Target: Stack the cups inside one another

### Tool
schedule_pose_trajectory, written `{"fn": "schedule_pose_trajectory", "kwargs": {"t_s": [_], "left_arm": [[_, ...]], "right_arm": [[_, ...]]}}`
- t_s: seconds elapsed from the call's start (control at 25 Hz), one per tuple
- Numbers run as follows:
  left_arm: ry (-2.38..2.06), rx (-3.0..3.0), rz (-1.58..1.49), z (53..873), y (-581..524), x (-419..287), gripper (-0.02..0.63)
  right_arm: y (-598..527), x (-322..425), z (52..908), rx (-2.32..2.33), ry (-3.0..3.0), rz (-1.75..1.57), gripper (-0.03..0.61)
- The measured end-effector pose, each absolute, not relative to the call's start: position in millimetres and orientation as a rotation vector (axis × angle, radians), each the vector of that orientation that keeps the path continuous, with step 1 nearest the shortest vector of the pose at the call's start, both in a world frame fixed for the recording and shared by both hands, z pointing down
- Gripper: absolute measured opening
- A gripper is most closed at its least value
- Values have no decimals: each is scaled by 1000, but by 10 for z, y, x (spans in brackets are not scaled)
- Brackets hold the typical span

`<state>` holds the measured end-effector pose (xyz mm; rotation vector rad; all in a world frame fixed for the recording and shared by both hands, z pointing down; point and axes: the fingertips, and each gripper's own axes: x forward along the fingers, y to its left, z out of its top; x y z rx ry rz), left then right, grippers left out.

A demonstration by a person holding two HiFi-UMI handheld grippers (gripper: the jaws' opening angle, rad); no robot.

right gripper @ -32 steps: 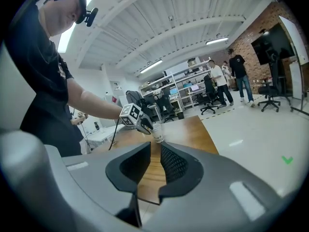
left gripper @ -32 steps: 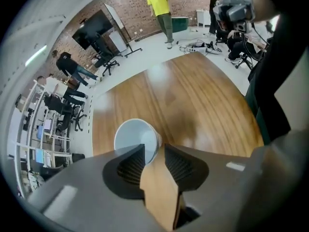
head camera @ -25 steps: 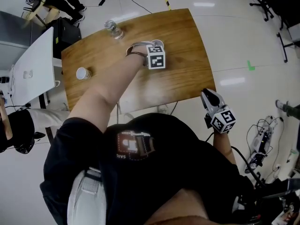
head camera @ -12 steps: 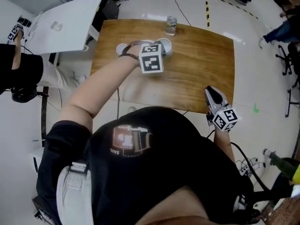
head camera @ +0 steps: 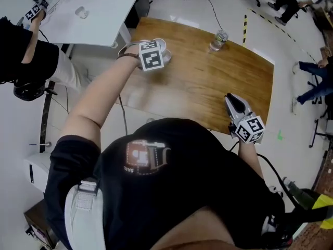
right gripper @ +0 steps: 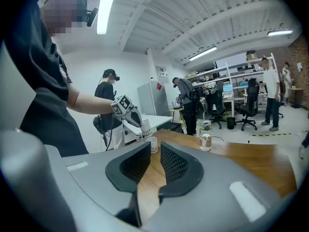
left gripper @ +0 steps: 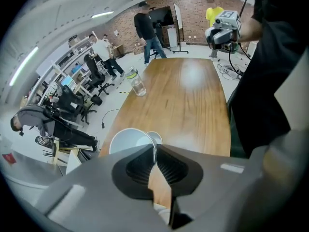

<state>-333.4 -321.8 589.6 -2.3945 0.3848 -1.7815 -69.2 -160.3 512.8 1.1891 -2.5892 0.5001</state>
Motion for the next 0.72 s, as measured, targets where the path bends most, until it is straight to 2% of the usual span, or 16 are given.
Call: {"fn": "schedule_pose_trajectory", "kwargs": {"t_s": [0.28, 0.36, 0.44, 0.56, 0.72], "left_arm": [[287, -2370, -1777, 6335, -3390, -3224, 23], [274, -2369, -1783, 6439, -3412, -3189, 76], [318, -2405, -1736, 6359, -3474, -3135, 174], [595, -2598, -1364, 5496, -3609, -3086, 183], [906, -2971, -504, 3924, -3325, -3246, 138]], "right_arm": [[-1574, -745, 5207, 1222, -2512, 538, 77], [-1573, -725, 5226, 1224, -2506, 546, 77], [-1595, -687, 5219, 1226, -2513, 544, 77], [-1649, -635, 5088, 1225, -2549, 510, 77], [-1797, -536, 4687, 1250, -2631, 402, 77]]}}
